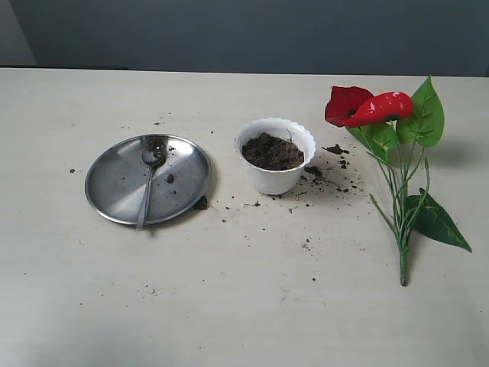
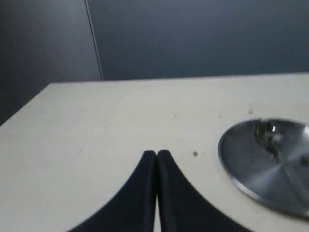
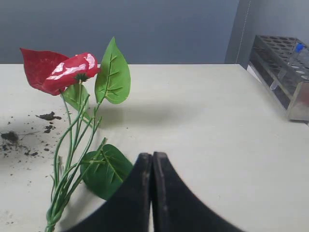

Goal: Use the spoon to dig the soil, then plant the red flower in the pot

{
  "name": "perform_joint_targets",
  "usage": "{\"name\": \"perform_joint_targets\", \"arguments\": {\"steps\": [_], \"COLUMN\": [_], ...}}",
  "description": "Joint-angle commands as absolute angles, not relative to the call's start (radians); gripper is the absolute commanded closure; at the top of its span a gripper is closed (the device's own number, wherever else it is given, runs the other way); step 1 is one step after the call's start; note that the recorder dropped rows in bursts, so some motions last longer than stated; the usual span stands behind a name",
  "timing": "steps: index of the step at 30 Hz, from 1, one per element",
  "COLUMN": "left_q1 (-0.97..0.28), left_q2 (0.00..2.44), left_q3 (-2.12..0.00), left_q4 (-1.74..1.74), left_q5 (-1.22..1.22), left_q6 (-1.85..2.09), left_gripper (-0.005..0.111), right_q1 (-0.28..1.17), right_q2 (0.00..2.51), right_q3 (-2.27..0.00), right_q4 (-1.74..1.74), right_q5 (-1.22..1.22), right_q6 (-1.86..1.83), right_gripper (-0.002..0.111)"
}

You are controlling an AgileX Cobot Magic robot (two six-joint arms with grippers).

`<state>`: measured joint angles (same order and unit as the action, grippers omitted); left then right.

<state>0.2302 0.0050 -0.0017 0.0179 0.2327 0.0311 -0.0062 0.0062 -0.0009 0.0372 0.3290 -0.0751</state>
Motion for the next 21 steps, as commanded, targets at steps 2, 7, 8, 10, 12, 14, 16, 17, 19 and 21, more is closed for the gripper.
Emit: {"name": "perform_joint_targets", "arguments": {"steps": [2, 7, 8, 10, 12, 14, 16, 17, 19, 21], "left_q1": [0.228, 0.228, 0.228, 0.228, 0.228, 0.228, 0.228, 0.228, 0.228, 0.228], "left_q2": [0.000, 0.000, 0.000, 0.000, 0.000, 0.000, 0.000, 0.000, 0.000, 0.000], "left_q3": [-0.007, -0.116, -0.141, -0.193, -0.230, -0.260, -0.286, -0.295, -0.306, -0.306], "left_q4": [-0.244, -0.272, -0.272, -0.272, -0.272, -0.272, -0.272, -0.272, -0.272, -0.272], "left_q5": [-0.125, -0.077, -0.049, 0.018, 0.083, 0.144, 0.200, 0.218, 0.231, 0.220], "left_q6": [0.007, 0.000, 0.000, 0.000, 0.007, 0.007, 0.007, 0.007, 0.007, 0.007], "left_gripper": [0.106, 0.106, 0.106, 0.106, 0.106, 0.106, 0.106, 0.106, 0.106, 0.106], "right_q1": [-0.010, -0.010, -0.010, -0.010, -0.010, -0.010, -0.010, -0.010, -0.010, -0.010], "right_q2": [0.000, 0.000, 0.000, 0.000, 0.000, 0.000, 0.000, 0.000, 0.000, 0.000], "right_q3": [0.000, 0.000, 0.000, 0.000, 0.000, 0.000, 0.000, 0.000, 0.000, 0.000], "right_q4": [0.034, 0.036, 0.036, 0.036, 0.036, 0.036, 0.036, 0.036, 0.036, 0.036], "right_q5": [0.320, 0.324, 0.324, 0.324, 0.324, 0.324, 0.324, 0.324, 0.324, 0.319], "right_q6": [-0.076, -0.076, -0.076, -0.076, -0.076, -0.076, -0.076, -0.076, -0.076, -0.076], "right_gripper": [0.109, 0.109, 0.109, 0.109, 0.109, 0.109, 0.109, 0.109, 0.109, 0.109]}}
